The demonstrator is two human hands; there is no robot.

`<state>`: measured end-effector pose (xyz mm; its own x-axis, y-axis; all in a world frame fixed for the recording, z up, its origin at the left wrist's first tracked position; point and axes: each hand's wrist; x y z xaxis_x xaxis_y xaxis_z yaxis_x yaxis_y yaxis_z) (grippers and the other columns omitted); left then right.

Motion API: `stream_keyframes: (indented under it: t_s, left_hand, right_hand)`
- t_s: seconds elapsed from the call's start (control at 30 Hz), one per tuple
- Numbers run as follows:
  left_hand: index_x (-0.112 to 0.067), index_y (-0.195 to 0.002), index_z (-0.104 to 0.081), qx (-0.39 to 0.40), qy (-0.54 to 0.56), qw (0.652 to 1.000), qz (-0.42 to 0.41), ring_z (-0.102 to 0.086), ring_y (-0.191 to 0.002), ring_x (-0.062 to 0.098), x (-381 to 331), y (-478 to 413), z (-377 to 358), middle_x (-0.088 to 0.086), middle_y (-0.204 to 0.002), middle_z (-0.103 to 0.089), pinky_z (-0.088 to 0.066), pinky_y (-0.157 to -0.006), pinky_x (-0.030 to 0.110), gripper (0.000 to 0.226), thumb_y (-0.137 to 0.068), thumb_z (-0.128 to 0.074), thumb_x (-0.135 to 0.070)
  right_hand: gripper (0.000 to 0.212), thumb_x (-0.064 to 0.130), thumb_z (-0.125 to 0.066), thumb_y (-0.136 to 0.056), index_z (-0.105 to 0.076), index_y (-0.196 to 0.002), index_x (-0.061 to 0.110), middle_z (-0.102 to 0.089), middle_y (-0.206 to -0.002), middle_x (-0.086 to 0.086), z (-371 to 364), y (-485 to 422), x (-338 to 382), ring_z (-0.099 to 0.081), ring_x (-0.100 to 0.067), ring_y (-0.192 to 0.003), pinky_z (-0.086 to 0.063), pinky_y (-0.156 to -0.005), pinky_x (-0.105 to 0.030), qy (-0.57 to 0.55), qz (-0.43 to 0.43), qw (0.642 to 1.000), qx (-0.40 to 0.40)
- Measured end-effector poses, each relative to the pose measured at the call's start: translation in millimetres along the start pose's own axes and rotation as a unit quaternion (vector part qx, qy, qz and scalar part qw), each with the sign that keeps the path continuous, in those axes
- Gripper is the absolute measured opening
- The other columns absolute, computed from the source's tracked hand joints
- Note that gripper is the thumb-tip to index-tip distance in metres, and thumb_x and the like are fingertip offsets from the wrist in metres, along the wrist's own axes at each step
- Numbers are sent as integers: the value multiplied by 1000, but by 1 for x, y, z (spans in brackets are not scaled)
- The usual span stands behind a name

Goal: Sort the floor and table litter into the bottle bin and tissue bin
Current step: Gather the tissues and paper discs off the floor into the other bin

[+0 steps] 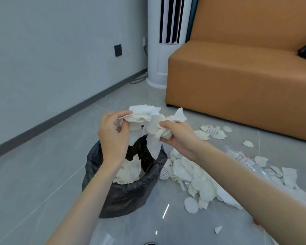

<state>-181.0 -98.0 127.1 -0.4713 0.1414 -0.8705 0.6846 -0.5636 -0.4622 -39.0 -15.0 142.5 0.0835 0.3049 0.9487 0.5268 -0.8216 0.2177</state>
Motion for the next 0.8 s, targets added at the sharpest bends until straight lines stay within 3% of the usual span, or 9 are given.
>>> stream_keyframes:
  t_s: [0.1,0.2,0.33,0.43,0.53,0.63,0.8]
  left_hand:
    - [-32,-93,-69,-17,-15,1000,20,-50,-91,-12,14,-3,18,-9,-103,-57,-41,-73,4,25,-90,-57,-10]
    - [-28,-96,-70,5,-61,997,52,-52,-93,-8,37,1,31,-5,-104,-60,-38,-73,3,24,-89,-56,-10]
    - [-19,-120,-59,162,-160,964,138,-55,-111,16,67,10,36,-1,-119,-60,-43,-91,25,32,-89,-57,-13]
    - [-19,-137,-43,273,-207,923,176,-49,-123,19,74,20,38,-1,-134,-52,-40,-100,31,47,-92,-55,-14]
    - [-20,-137,-44,270,-211,927,155,-48,-125,16,71,22,35,-2,-137,-51,-37,-102,28,45,-94,-53,-14]
    - [-21,-134,-47,270,-193,933,137,-53,-117,16,59,18,24,-2,-133,-54,-38,-94,23,41,-94,-52,-14]
    - [-22,-133,-49,292,-173,934,111,-56,-110,19,39,18,-13,0,-131,-54,-42,-90,26,39,-94,-51,-15]
  right_hand:
    - [5,5,-54,-93,-56,-97,6,-62,-98,-11,-22,-10,-10,-62,-17,-86,-56,-73,-29,-29,-40,999,23]
    - [23,8,-58,-92,-56,-114,3,-60,-121,-18,-32,-18,-31,-62,-22,-104,-56,-81,-32,-1,-81,996,35]
    - [51,12,-61,-91,-41,-138,13,-51,-137,-8,-29,-18,-57,-56,-25,-110,-54,-89,-38,66,-132,987,56]
    - [69,16,-62,-91,-24,-149,21,-37,-146,-5,-20,-16,-66,-43,-26,-124,-52,-90,-38,107,-152,982,40]
    - [53,11,-58,-93,-39,-142,14,-44,-139,-10,-8,-17,-64,-48,-27,-120,-53,-92,-39,104,-146,984,-5]
    - [39,7,-53,-94,-49,-132,10,-51,-124,-10,8,-15,-58,-54,-27,-112,-54,-86,-37,100,-138,984,-41]
    - [32,6,-51,-93,-54,-125,9,-54,-106,-7,49,-5,-56,-56,-24,-94,-57,-76,-33,114,-115,982,-101]
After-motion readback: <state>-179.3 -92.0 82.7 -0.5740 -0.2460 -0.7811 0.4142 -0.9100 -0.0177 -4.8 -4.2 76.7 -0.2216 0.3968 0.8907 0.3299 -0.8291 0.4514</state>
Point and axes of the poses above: each hand's wrist, its own y-axis away from the middle knuckle, its own z-axis out of the back of the hand, x = y × z
